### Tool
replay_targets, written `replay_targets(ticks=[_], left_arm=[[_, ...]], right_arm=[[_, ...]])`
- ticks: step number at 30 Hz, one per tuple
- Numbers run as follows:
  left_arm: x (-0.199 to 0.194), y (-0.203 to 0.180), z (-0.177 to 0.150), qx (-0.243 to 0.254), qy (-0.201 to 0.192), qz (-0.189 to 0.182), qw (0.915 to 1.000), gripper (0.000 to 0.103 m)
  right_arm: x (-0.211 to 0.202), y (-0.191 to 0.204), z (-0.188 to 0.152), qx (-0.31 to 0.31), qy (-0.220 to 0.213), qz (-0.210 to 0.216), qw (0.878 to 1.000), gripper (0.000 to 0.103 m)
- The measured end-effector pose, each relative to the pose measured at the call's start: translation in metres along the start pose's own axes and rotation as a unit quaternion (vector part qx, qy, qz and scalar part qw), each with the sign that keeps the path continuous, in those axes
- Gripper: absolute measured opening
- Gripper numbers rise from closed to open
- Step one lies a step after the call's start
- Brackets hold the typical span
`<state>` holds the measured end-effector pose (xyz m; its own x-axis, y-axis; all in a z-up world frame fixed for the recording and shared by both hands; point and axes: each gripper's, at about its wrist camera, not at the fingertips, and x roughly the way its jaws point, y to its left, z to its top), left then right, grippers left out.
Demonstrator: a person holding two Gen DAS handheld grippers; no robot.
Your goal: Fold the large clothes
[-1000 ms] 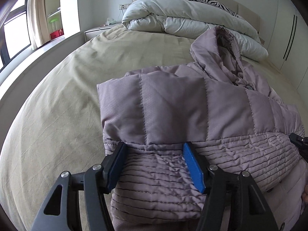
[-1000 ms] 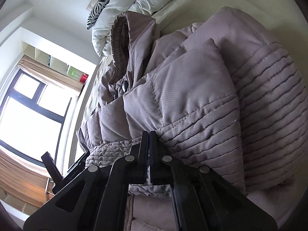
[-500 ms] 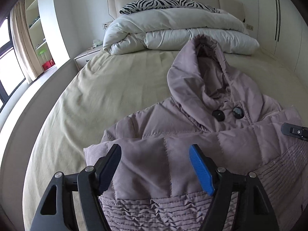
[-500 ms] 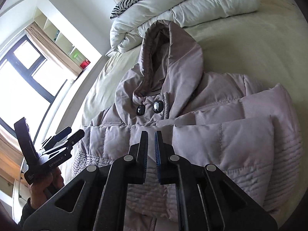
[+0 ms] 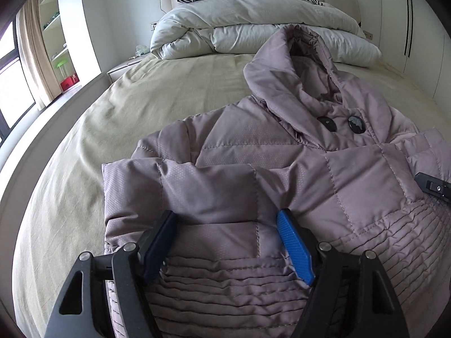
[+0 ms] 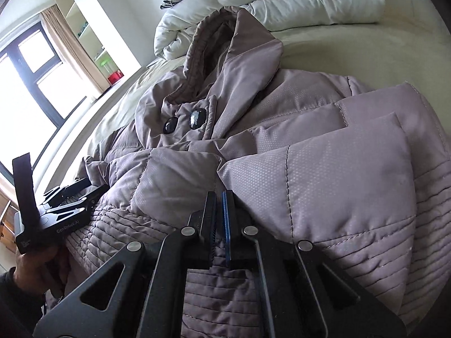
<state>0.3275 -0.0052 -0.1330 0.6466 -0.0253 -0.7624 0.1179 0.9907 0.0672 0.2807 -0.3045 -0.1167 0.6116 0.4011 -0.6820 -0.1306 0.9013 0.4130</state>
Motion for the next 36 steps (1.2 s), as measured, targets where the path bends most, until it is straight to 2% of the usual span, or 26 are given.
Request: replay_targets(ticks=[2, 3, 5, 6, 7, 8, 9, 10, 13, 18, 22, 27, 28, 29, 30, 31, 32, 35, 36], left_arm=[[-0.013, 0.011, 0.008, -0.023, 0.012, -0.028, 0.9993, 0.077], [-0.023, 0.018, 0.014, -0.037, 0.006, -0.038, 0.9986, 0.077], [-0.044, 0.027, 0.031, -0.055, -0.026, -0.048, 0.997, 0.087], [-0.052, 0.03, 0.042, -0.059, -0.044, -0.047, 0.9962, 0.091], [-0.058, 0.034, 0.054, -0.062, -0.06, -0.051, 0.9949, 0.1], [-0.058, 0.037, 0.068, -0.066, -0.071, -0.065, 0.9931, 0.103], [-0.052, 0.04, 0.083, -0.071, -0.072, -0.086, 0.9911, 0.103], [-0.041, 0.042, 0.097, -0.075, -0.067, -0.104, 0.9894, 0.103], [0.003, 0.043, 0.138, -0.084, -0.043, -0.121, 0.9881, 0.103], [0.086, 0.043, 0.186, -0.15, 0.032, -0.185, 0.9705, 0.103], [0.145, 0.023, 0.205, -0.145, 0.106, -0.192, 0.9648, 0.102], [0.173, 0.008, 0.216, -0.155, 0.11, -0.199, 0.9615, 0.1], [0.178, 0.007, 0.217, -0.164, 0.114, -0.201, 0.9591, 0.09], [0.182, 0.006, 0.218, -0.172, 0.119, -0.218, 0.9533, 0.065], [0.185, 0.003, 0.219, -0.175, 0.126, -0.237, 0.9473, 0.046], [0.184, -0.002, 0.22, -0.168, 0.128, -0.234, 0.9491, 0.025], [0.178, -0.007, 0.223, -0.154, 0.119, -0.229, 0.9537, 0.016], [0.151, -0.014, 0.222, -0.133, 0.084, -0.242, 0.9574, 0.009], [0.141, -0.012, 0.221, -0.133, 0.073, -0.249, 0.9566, 0.008]], right_arm=[[-0.005, -0.001, 0.01, 0.026, 0.012, 0.011, 1.0, 0.008], [-0.009, -0.003, 0.017, 0.037, 0.015, 0.024, 0.999, 0.009], [-0.018, -0.005, 0.036, 0.045, 0.001, 0.048, 0.998, 0.021], [-0.022, -0.007, 0.049, 0.05, -0.008, 0.049, 0.998, 0.046], [-0.026, -0.01, 0.062, 0.062, -0.022, 0.045, 0.997, 0.086], [-0.03, -0.015, 0.075, 0.08, -0.048, 0.046, 0.995, 0.102], [-0.032, -0.021, 0.088, 0.093, -0.067, 0.054, 0.992, 0.102], [-0.03, -0.027, 0.102, 0.104, -0.067, 0.065, 0.99, 0.102], [-0.005, -0.049, 0.14, 0.142, -0.031, 0.071, 0.987, 0.101], [0.038, -0.072, 0.189, 0.139, 0.0, 0.054, 0.989, 0.1], [0.088, -0.087, 0.217, 0.147, 0.05, 0.048, 0.987, 0.1], [0.132, -0.091, 0.236, 0.143, 0.062, 0.029, 0.987, 0.1], [0.139, -0.092, 0.239, 0.147, 0.063, 0.026, 0.987, 0.096], [0.146, -0.091, 0.243, 0.146, 0.065, 0.023, 0.987, 0.076], [0.152, -0.088, 0.246, 0.138, 0.069, 0.022, 0.988, 0.062], [0.156, -0.082, 0.25, 0.123, 0.073, 0.005, 0.99, 0.042], [0.157, -0.076, 0.253, 0.106, 0.072, -0.014, 0.992, 0.026], [0.142, -0.063, 0.253, 0.071, 0.043, -0.012, 0.996, 0.008], [0.133, -0.061, 0.252, 0.067, 0.029, -0.004, 0.997, 0.008]])
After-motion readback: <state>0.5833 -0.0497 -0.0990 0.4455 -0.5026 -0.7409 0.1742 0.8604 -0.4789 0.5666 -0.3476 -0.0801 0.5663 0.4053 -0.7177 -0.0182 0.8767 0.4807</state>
